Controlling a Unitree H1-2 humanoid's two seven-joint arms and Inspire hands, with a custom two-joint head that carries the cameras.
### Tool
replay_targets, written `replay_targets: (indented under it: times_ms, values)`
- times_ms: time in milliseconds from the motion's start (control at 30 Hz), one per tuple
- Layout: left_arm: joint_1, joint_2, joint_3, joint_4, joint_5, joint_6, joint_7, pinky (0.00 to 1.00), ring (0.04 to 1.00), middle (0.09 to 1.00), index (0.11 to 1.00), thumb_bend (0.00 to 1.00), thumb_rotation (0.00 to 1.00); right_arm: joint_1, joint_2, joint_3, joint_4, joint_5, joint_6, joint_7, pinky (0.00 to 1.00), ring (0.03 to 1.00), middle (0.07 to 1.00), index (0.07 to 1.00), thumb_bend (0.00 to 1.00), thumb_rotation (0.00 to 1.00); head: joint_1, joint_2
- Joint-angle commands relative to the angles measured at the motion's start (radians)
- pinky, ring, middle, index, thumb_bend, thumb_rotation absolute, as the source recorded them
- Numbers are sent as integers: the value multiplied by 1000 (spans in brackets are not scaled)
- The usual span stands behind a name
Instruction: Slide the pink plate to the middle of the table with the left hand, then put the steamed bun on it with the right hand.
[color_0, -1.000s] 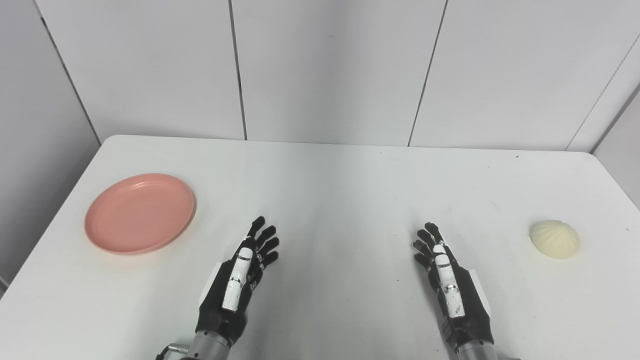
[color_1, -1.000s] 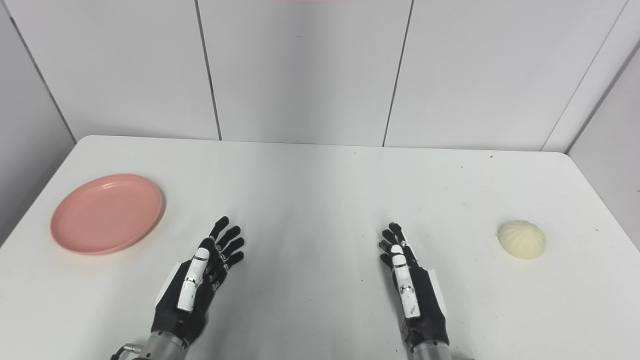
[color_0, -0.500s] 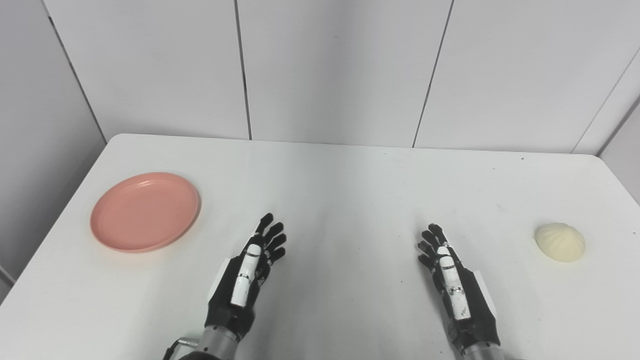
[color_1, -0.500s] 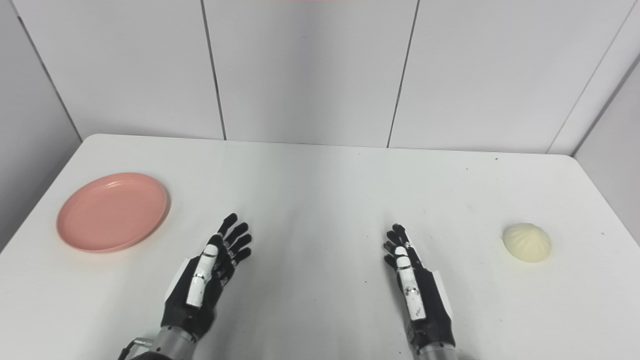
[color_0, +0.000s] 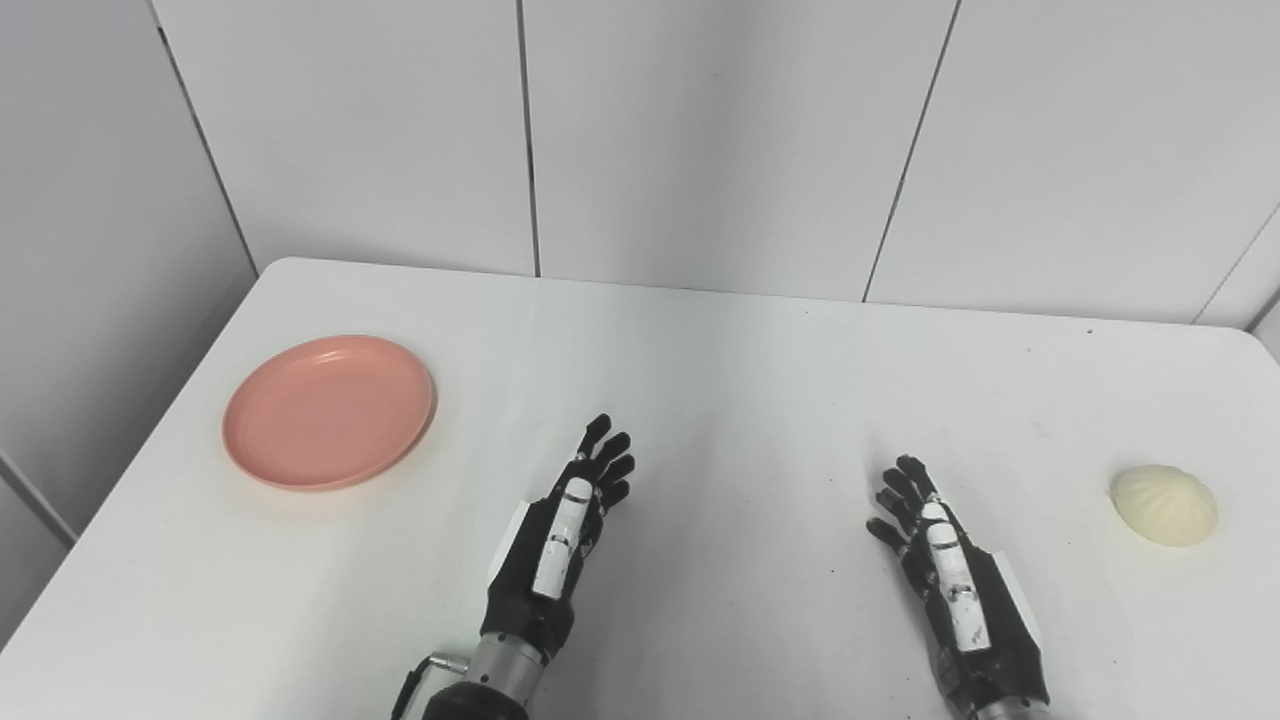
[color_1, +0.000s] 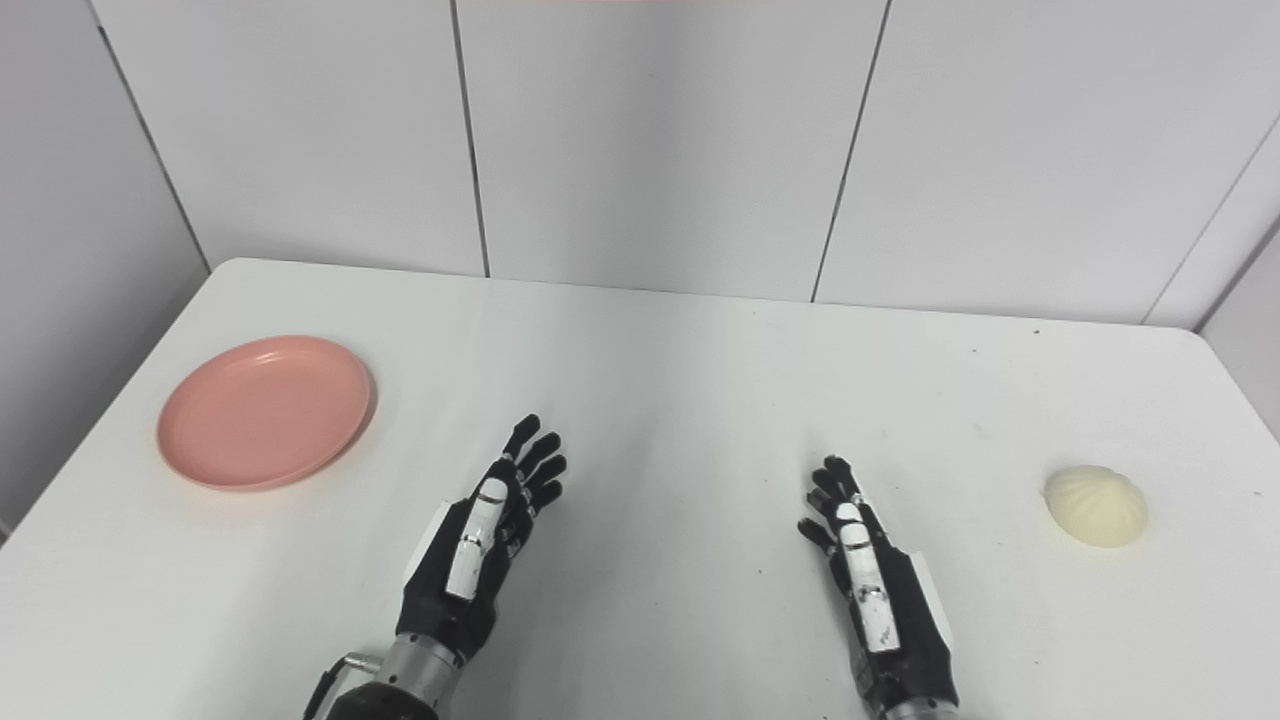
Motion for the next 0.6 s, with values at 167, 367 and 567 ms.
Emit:
replay_targets:
  times_ms: [167,367,567]
  values:
    - [24,-1,-4,51,17,37,15,945,943,955,952,433,1000,-7,-4,-9,2,0,-18,4,949,933,940,937,225,1000,0,-1]
    - [27,-4,-1,41,23,41,21,940,939,950,947,434,1000,-6,-2,-12,3,5,-17,4,959,937,943,943,220,1000,-9,3]
    - [42,-2,-5,16,17,36,9,950,942,954,952,425,1000,-11,3,-9,13,-7,-30,1,956,935,941,941,211,1000,-14,2]
